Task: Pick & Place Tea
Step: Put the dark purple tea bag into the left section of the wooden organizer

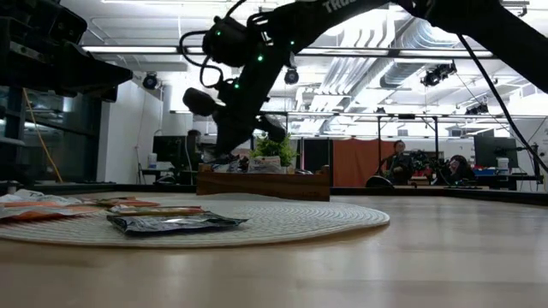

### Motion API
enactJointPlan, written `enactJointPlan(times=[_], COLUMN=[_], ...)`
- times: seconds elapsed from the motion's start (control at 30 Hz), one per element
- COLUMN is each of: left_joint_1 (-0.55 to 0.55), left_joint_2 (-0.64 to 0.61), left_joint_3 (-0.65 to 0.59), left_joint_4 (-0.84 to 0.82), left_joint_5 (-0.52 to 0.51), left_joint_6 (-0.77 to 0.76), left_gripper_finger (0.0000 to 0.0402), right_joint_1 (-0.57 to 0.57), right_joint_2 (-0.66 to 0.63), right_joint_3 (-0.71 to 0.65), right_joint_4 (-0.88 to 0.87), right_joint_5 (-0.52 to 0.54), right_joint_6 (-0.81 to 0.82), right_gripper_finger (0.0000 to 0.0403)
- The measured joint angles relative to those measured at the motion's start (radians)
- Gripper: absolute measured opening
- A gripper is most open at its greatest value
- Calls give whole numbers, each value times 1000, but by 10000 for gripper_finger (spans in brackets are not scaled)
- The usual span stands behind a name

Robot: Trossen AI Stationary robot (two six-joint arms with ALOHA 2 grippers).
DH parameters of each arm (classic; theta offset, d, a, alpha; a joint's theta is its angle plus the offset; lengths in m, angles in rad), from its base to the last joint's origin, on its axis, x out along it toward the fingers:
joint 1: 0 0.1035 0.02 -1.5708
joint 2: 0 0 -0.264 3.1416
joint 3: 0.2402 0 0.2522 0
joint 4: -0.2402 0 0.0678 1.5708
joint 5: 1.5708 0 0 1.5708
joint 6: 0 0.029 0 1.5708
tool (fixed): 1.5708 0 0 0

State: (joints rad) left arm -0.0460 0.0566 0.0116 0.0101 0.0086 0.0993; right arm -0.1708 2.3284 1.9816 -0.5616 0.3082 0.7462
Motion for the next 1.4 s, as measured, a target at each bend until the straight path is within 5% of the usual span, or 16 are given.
enactJointPlan(times=[1.4], left_joint_1=[0], left_joint_2=[0], left_joint_3=[0], left_joint_4=[0], left_joint_5=[0], left_joint_6=[0], left_gripper_finger=[1], right_joint_1=[-62], right_joint_2=[39], right_joint_3=[0], right_joint_4=[19], right_joint_5=[-30], right_joint_6=[118], right_gripper_finger=[9])
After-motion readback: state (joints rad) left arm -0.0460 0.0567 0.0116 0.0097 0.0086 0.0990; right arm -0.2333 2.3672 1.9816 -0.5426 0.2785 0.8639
